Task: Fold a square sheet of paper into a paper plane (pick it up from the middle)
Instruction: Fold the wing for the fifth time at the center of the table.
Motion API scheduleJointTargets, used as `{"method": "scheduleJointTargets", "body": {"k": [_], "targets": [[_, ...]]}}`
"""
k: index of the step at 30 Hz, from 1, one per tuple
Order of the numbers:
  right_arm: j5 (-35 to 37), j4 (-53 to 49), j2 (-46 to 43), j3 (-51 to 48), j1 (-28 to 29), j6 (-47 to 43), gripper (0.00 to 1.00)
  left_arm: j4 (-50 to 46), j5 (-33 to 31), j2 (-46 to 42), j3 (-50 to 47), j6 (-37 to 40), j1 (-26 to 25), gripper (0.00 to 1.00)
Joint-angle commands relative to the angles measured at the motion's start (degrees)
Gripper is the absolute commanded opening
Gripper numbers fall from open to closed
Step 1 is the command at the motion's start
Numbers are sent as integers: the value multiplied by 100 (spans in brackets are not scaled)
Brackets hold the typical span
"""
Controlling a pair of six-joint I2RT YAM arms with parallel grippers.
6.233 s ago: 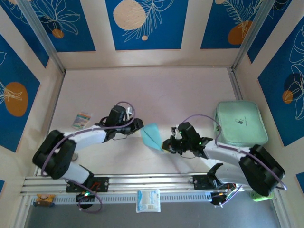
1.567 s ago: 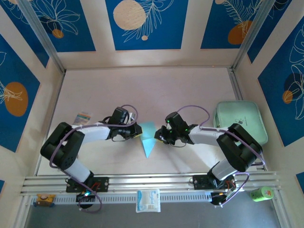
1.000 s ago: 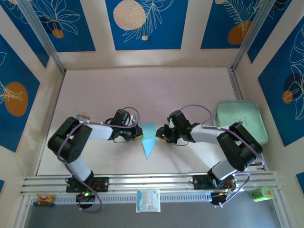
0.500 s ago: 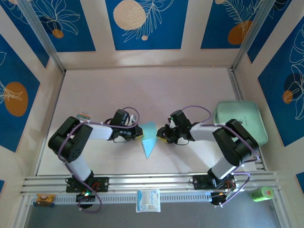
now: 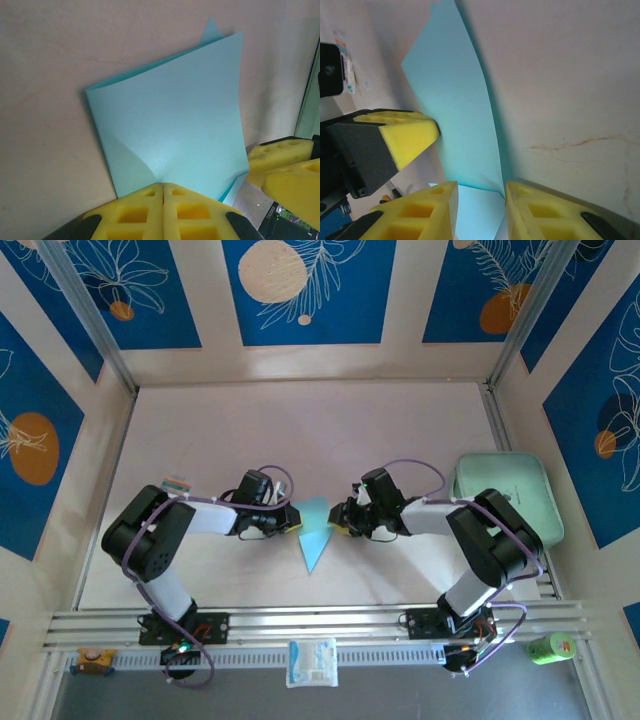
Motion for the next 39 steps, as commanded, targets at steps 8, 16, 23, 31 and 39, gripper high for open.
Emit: {"method": "scheduleJointTargets", "body": {"k": [8,16,23,31,39], "targets": [[-678,144,309,72,-264,-446,31,-70,129,181,-32,-24,2,8],[-825,295,458,62,-283,-406,31,-49,172,189,-12,-37,20,8],[-1009,426,570,103,-292,-427,31,79,241,215,-34,-103,37,8],[-1177,498,678,203,-292,-592,31,88,279,215,-30,-90,46,8],[-1291,287,716,339,-362,-943,25,106,358,234,-11,-94,46,8]]}}
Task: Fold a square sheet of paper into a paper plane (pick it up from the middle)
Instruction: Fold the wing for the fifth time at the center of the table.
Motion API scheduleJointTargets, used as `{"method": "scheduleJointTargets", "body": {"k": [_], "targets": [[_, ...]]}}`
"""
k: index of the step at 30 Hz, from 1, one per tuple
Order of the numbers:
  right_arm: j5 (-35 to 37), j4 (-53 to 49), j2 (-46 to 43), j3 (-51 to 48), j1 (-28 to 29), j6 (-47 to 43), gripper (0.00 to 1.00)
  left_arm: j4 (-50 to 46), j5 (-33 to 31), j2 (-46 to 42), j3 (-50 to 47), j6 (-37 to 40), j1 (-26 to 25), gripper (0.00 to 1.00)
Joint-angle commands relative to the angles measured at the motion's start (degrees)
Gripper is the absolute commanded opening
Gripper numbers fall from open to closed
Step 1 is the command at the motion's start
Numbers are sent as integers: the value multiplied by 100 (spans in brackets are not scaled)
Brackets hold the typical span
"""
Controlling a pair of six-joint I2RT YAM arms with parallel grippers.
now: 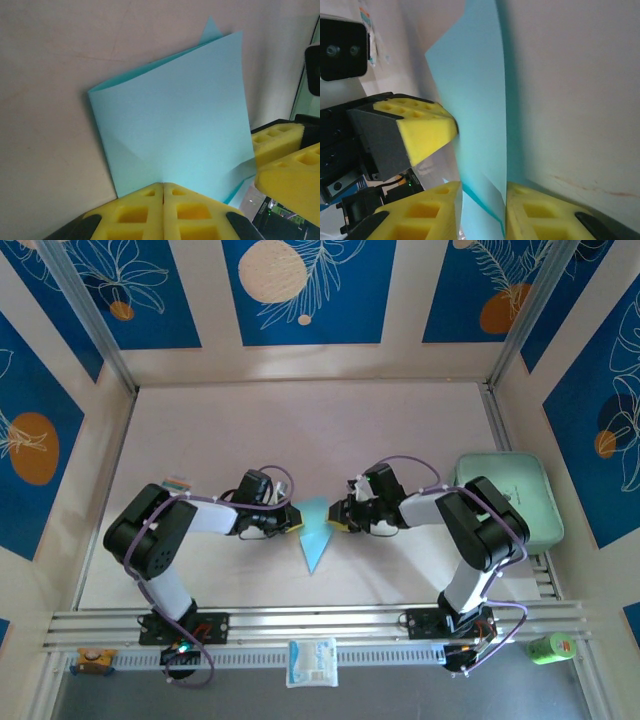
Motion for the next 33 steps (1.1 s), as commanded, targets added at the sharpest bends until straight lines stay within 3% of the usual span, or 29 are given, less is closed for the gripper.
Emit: {"method": "scheduleJointTargets", "body": {"k": [1,9,14,17,22,26,33], "targets": [[-247,-127,96,125,-65,-283,25,-34,155,141,-3,0,18,8],[-550,-154,293,288,-102,-444,21,-17,253,155,14,0,19,9],[-478,-213,248,271,-164,-401,8,-33,284,-26,3,32,18,15],[-234,-508,85,266,-180,-356,4,-197,161,-281,27,57,20,25],[114,-396,-401,-40,-183,-27,3,-611,-171,-1016,30,182,11,34],[575,-138,-733,-391,-182,555,2,-875,-449,-1520,-2,337,0,39],[1444,146,-1401,-976,-49,1491,2,-883,-518,-1810,-123,404,-41,39]]}}
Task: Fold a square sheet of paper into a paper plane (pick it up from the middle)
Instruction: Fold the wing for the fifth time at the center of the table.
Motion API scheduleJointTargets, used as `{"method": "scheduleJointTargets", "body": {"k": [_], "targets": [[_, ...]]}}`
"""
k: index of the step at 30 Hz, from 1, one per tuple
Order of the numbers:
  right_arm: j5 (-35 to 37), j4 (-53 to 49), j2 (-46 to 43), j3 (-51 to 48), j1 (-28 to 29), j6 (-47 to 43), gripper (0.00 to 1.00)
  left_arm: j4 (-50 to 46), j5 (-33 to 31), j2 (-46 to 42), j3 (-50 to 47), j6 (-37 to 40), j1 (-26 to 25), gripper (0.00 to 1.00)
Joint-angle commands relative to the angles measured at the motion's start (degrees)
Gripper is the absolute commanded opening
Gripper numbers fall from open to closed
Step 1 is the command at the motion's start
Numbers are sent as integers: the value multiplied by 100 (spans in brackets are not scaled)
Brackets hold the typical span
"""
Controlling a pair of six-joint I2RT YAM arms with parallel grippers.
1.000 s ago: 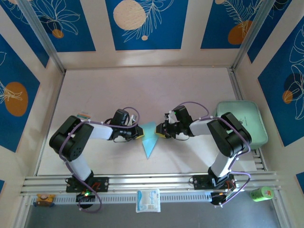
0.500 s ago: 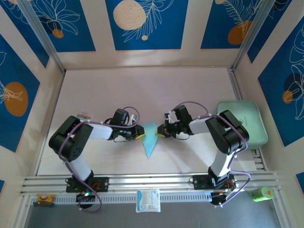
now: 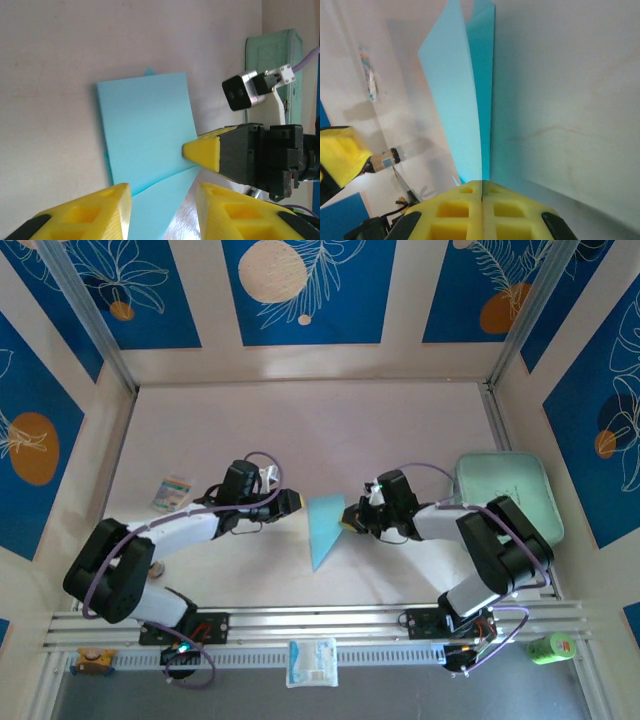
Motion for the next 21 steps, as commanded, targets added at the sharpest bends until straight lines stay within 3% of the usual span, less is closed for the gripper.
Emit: {"method": "scheduleJointTargets", "body": {"k": [1,7,21], "targets": [[658,63,-410,-149,131,607,2,-145,-111,-92,-131,126,-78,37],[1227,-277,-822,-267,444,880,3,266,118,96,-198,-34,-181,28],[593,-39,-429,-331,433,535,11,521,584,1464,369,-124,-680,19]]}}
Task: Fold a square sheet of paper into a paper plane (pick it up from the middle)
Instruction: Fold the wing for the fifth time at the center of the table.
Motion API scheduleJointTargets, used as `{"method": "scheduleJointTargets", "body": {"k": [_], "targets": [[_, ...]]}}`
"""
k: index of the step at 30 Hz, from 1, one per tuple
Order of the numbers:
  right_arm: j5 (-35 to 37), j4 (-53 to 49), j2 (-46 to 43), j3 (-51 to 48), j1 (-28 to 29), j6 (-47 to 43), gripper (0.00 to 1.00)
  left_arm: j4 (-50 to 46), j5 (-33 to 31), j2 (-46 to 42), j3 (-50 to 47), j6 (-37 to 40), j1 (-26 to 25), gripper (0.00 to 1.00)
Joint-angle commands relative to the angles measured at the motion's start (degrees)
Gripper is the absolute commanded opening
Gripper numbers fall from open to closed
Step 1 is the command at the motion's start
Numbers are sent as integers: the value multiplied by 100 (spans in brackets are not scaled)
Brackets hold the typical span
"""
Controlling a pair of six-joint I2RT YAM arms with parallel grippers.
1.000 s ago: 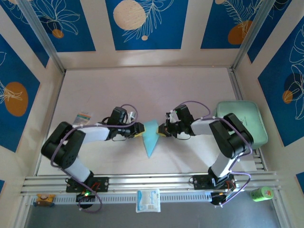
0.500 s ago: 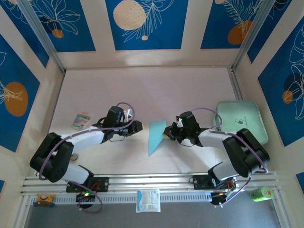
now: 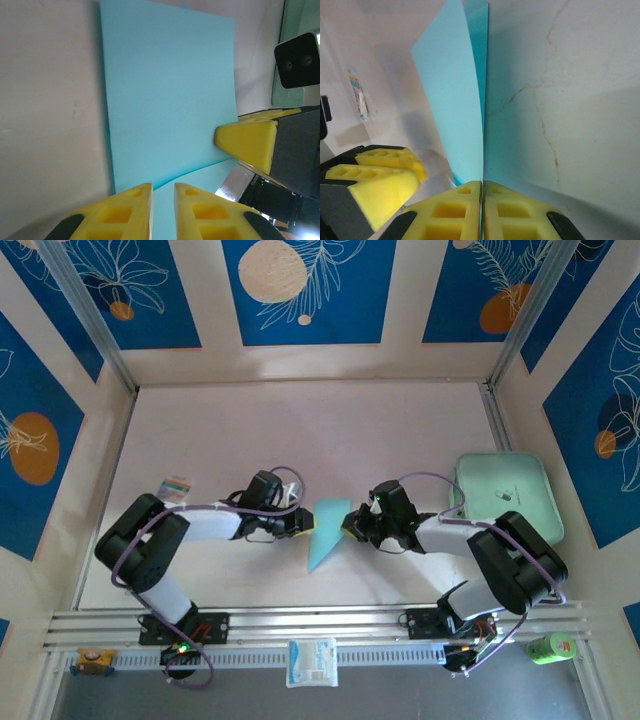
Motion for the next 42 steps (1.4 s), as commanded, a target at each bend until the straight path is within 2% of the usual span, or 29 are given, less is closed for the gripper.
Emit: {"method": "scheduleJointTargets", "body": {"k": [1,12,15,32,35,38,42], "targets": [[-307,91,106,-22,-61,-217,12,86,163,240,220,6,-51,18],[-949,220,326,168,-245,-752,19,32,81,774,184,56,-61,15],[-1009,177,304,168,-317,-869,25,17,73,776,191,64,-62,14],[-1425,434,782,326,-476,-1087,26,239,161,803,155,-58,-62,14],[-1420,464,813,308,-485,-1076,23,234,159,770,157,-50,-62,14],[-1390,391,799,294,-510,-1087,16,203,120,687,160,-30,-60,15],[-1364,319,727,274,-538,-1057,8,119,-49,429,125,16,-61,22]]}}
